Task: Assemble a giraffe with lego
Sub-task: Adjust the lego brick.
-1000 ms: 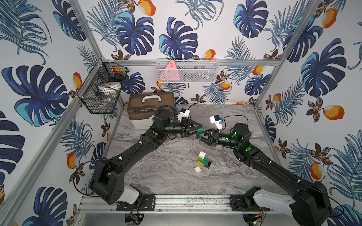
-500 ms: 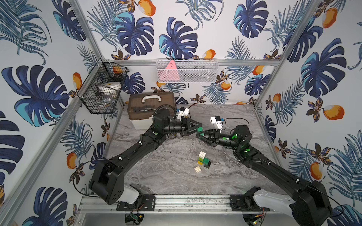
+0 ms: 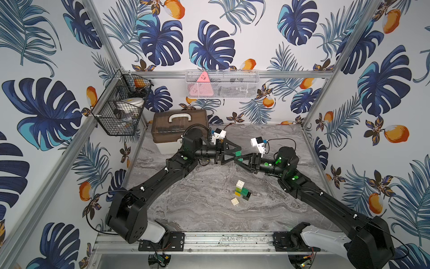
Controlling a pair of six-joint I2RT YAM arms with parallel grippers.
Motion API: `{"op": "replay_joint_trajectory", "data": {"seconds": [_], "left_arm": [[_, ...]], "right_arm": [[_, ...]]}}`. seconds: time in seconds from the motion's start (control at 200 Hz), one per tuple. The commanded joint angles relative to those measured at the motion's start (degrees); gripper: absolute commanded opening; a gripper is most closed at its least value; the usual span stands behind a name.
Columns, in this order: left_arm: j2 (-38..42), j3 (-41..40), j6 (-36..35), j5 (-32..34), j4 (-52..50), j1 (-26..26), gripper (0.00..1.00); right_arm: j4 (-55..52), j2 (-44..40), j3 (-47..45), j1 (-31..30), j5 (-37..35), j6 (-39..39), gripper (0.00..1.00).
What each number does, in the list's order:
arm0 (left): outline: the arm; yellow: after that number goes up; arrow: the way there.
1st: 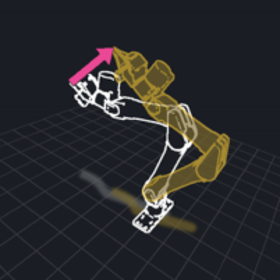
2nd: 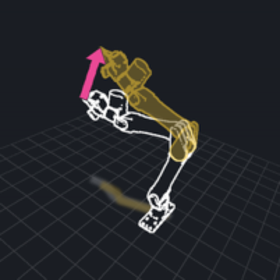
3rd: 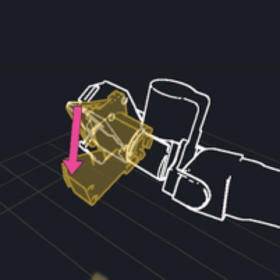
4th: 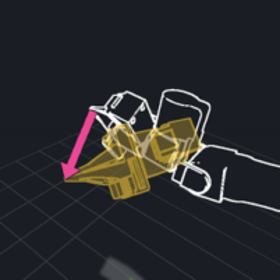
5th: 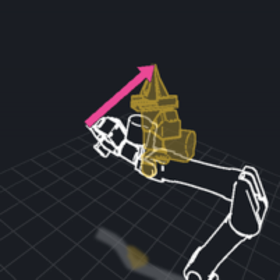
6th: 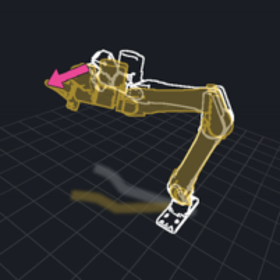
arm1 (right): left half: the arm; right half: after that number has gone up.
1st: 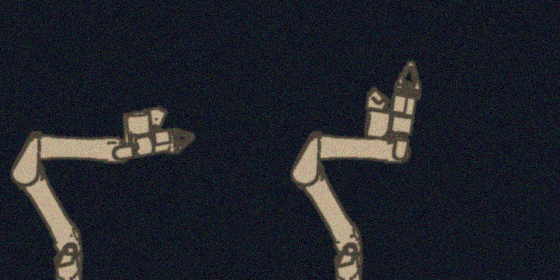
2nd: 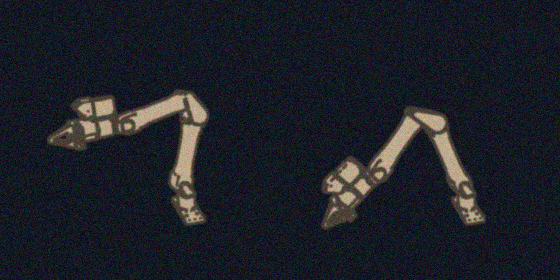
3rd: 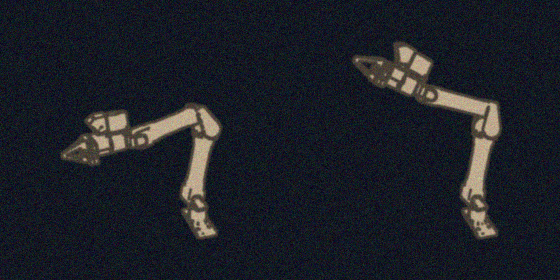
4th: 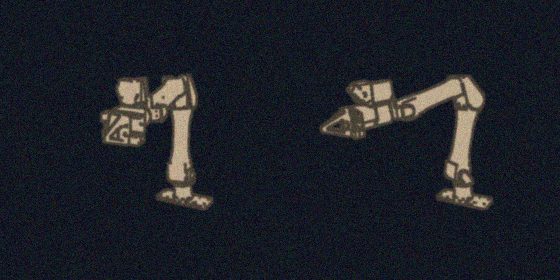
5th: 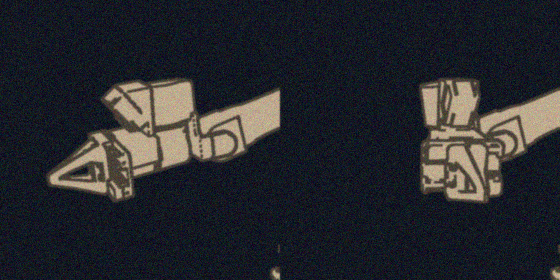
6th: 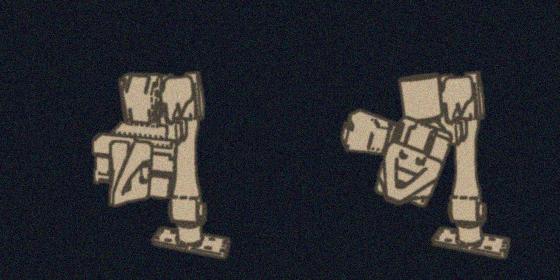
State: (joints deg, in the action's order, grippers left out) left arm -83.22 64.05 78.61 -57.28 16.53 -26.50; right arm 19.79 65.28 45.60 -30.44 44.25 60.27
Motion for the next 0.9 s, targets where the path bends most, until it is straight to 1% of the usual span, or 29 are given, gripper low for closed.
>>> {"op": "replay_joint_trajectory", "data": {"seconds": [0.0, 0.085, 0.09, 0.13, 0.14, 0.145, 0.195, 0.235, 0.325, 0.335, 0.355, 0.435, 0.515, 0.605, 0.68, 0.836, 0.896], "left_arm": [[-0.11, 2.27, -4.18, -1.52, -5.08, 0.22, 0.86], [-0.53, 6.15, -11.16, -1.44, -14.79, 1.29, 0.90], [-0.58, 6.47, -11.66, -1.39, -15.66, 1.33, 0.90], [-1.18, 9.30, -16.37, -1.02, -22.46, 1.77, 0.90], [-1.42, 10.14, -17.43, -0.87, -25.45, 1.86, 0.90], [-1.55, 10.57, -18.40, -0.71, -25.45, 1.92, 0.90], [-2.88, 15.01, -26.14, 1.06, -37.27, 1.98, 0.90], [-3.75, 17.00, -29.41, 2.15, -41.55, 2.00, 0.90], [-4.10, 16.15, -28.19, 1.50, -39.40, 2.21, 0.90], [-4.07, 16.12, -28.12, 1.43, -39.26, 2.23, 0.89], [-4.18, 16.17, -28.22, 1.31, -39.26, 2.20, 0.89], [-4.49, 17.39, -30.88, 1.53, -41.57, 2.23, 0.89], [-4.58, 17.36, -32.45, 1.19, -42.64, 2.18, 0.88], [-4.20, 14.88, -32.30, -0.17, -41.24, 2.16, 0.88], [-3.46, 12.71, -31.66, -1.45, -39.30, 2.12, 0.89], [-2.47, 10.14, -33.32, -2.06, -40.87, 1.72, 0.90], [-2.23, 8.62, -32.69, -2.17, -40.17, 1.67, 0.90]], "right_arm": [[-14.49, -0.78, 3.99, 0.03, -0.42, -12.07, 0.15], [-29.18, -0.96, 8.71, 0.03, -1.61, -22.60, 0.15], [-31.30, -1.03, 9.28, 0.00, -1.93, -23.83, 0.15], [-38.36, -1.50, 11.56, -0.12, -3.95, -28.68, 0.15], [-40.04, -1.54, 12.19, -0.14, -4.62, -29.85, 0.16], [-41.08, -1.59, 12.47, -0.15, -4.88, -30.60, 0.16], [-48.71, -2.02, 15.11, -0.45, -7.60, -36.04, 0.16], [-53.91, -2.30, 16.90, -0.79, -10.05, -39.73, 0.17], [-62.60, -2.61, 19.21, -2.16, -15.64, -46.59, 0.17], [-63.59, -2.59, 20.63, -2.12, -16.20, -47.29, 0.17], [-65.62, -2.38, 21.74, -4.07, -17.60, -48.77, 0.17], [-71.99, -1.33, 24.30, -7.14, -23.45, -53.36, 0.17], [-76.25, -0.26, 26.02, -9.95, -28.85, -56.85, 0.17], [-78.48, 1.04, 26.72, -12.14, -33.16, -59.59, 0.17], [-79.20, 1.93, 26.90, -13.13, -34.44, -60.97, 0.17], [-76.85, 1.97, 26.64, -13.76, -32.94, -62.42, 0.17], [-76.02, 1.97, 26.73, -13.86, -32.66, -62.96, 0.17]]}}
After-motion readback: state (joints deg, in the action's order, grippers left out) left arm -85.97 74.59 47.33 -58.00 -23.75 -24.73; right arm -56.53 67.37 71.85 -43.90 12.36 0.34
